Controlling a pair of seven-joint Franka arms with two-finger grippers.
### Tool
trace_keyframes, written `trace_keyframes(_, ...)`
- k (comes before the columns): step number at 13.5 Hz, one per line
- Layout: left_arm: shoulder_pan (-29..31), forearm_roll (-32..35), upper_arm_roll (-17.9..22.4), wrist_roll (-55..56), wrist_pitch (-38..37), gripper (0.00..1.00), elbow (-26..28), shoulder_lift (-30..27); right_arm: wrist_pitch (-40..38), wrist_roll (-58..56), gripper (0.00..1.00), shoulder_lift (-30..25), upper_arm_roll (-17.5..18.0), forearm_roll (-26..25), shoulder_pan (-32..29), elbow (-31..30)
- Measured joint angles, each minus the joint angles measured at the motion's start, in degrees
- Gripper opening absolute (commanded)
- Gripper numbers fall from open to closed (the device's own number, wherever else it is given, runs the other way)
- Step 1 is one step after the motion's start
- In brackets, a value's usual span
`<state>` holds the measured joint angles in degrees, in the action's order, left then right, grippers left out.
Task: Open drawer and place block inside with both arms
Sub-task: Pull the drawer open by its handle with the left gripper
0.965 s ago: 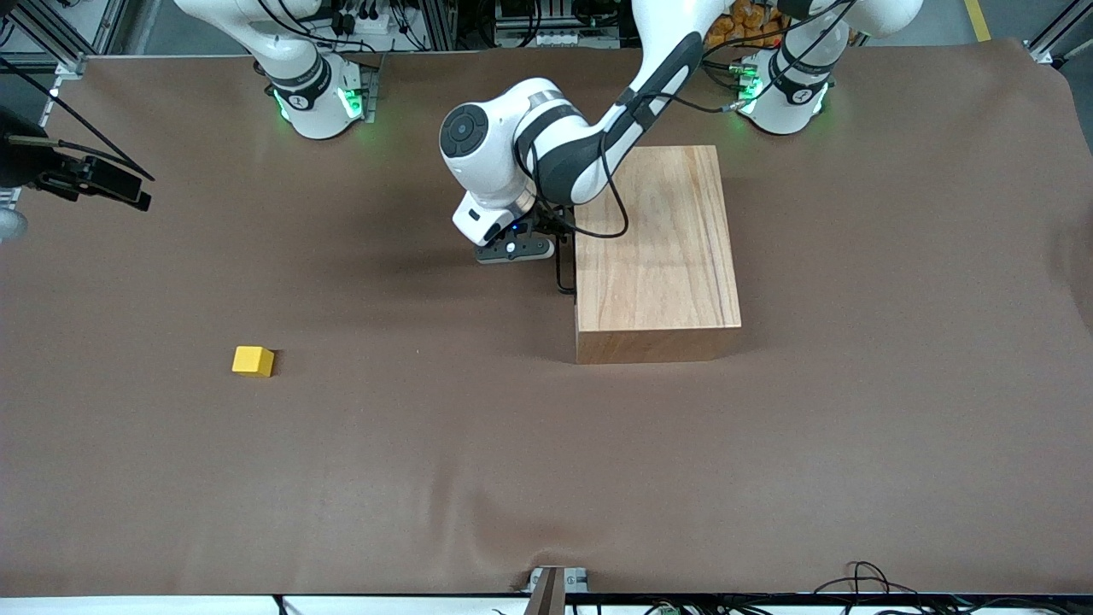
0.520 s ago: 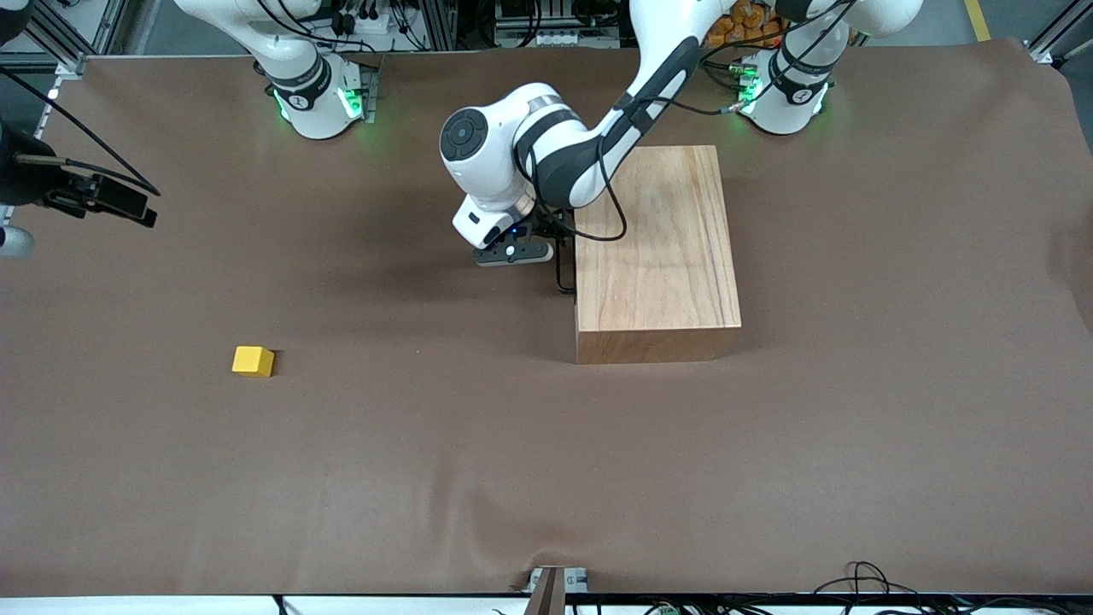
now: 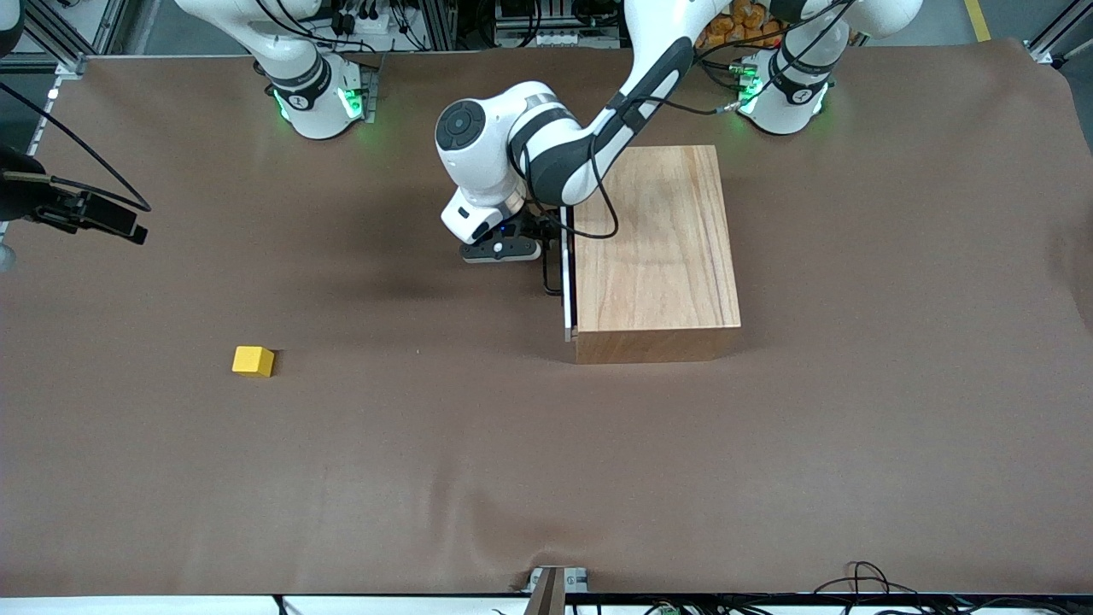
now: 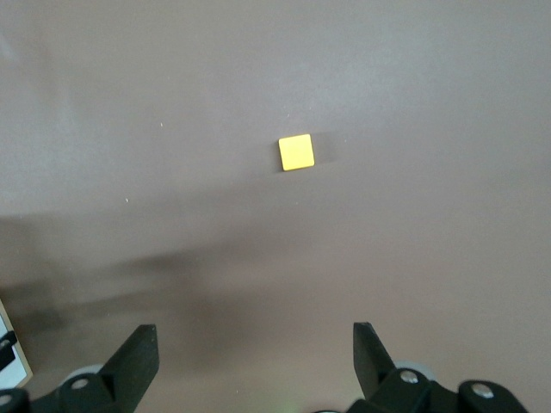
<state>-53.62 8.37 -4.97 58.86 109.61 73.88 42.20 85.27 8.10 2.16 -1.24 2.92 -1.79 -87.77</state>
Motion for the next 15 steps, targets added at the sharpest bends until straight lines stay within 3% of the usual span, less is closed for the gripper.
trace_keyframes(15,-1.7,0.0,-0.5,1.8,6.8,1.00,0.0,0.7,0.5,0.1,1.00,0.3,0.0,0.1,-0.9,0.1)
